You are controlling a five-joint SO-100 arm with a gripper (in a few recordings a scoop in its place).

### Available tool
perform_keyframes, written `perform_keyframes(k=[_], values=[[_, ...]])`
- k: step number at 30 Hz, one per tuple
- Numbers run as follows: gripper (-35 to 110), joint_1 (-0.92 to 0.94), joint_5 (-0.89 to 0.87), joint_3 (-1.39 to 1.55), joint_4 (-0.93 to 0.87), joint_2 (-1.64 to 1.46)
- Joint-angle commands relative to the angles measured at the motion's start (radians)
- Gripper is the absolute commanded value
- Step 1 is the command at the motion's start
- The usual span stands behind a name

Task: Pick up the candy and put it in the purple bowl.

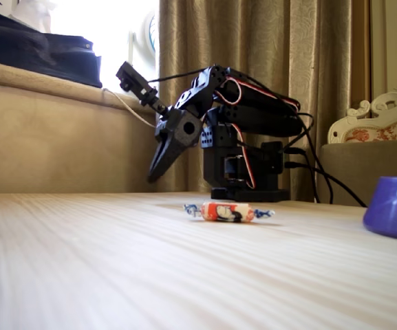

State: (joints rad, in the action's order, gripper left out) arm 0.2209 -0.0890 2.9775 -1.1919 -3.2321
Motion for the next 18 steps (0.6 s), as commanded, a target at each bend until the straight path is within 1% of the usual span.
perform_keyframes(k=[1,6,12,18], values=[[-1,-0.011,-0.04,-0.126,0.038,0.055],[-1,-0.058,-0.094,-0.195,0.066,0.141],[-1,-0.146,-0.179,-0.364,0.081,0.318],[-1,-0.276,-0.299,-0.597,0.029,0.503]])
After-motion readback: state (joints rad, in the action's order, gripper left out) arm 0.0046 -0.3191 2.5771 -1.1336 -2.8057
